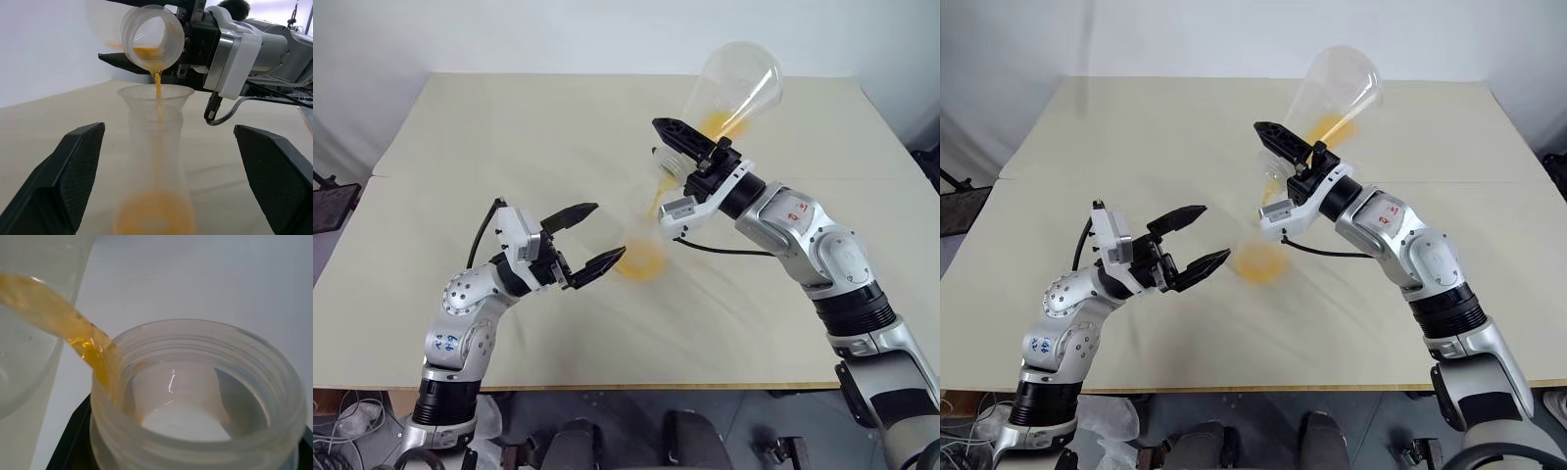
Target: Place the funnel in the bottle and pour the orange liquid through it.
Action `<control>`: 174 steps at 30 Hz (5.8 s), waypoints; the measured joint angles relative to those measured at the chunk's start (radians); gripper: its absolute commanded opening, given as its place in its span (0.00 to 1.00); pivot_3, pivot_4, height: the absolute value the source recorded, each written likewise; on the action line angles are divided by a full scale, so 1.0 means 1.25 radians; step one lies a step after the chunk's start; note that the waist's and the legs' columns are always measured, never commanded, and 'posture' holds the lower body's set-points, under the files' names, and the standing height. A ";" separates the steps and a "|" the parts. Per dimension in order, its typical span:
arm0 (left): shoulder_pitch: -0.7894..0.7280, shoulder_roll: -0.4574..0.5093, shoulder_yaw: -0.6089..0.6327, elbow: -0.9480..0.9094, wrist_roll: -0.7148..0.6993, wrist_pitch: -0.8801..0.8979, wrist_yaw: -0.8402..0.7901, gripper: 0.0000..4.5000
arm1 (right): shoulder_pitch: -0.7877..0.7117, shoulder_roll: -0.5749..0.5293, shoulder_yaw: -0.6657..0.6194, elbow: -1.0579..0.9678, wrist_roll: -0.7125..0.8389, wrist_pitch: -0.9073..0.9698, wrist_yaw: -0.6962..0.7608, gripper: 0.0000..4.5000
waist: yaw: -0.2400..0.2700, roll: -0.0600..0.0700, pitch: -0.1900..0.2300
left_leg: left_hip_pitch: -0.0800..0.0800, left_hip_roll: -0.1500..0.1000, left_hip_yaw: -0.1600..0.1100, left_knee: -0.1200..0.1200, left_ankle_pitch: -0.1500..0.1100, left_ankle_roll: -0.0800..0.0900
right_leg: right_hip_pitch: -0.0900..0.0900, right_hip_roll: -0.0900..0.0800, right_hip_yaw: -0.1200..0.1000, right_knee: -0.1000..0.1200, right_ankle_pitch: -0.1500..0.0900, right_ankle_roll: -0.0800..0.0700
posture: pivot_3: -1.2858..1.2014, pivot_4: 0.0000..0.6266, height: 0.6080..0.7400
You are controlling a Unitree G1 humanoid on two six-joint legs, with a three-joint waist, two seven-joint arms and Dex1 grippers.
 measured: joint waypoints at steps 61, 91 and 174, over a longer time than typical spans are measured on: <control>0.001 -0.021 0.000 0.003 0.009 -0.034 0.007 1.00 | -0.050 -0.005 0.024 0.052 -0.048 -0.023 -0.079 0.55 | -0.001 0.000 0.000 | 0.000 0.000 0.000 0.000 0.000 0.000 | 0.000 0.000 0.000 0.000 0.000 0.000 | 0.52 0.24 1.00; 0.001 -0.019 0.000 0.003 0.009 -0.033 0.005 1.00 | -0.024 0.015 0.023 0.052 0.030 -0.026 -0.045 0.55 | -0.001 0.000 0.000 | 0.000 0.000 0.000 0.000 0.000 0.000 | 0.000 0.000 0.000 0.000 0.000 0.000 | 0.52 0.24 1.00; 0.079 0.230 0.101 0.101 0.025 0.004 -0.171 1.00 | 0.582 -0.173 -0.474 -0.159 1.276 0.479 0.893 0.99 | 0.032 -0.001 0.000 | 0.000 0.000 0.006 0.000 0.000 0.000 | 0.002 0.000 -0.001 -0.001 0.000 0.000 | 0.52 0.24 1.00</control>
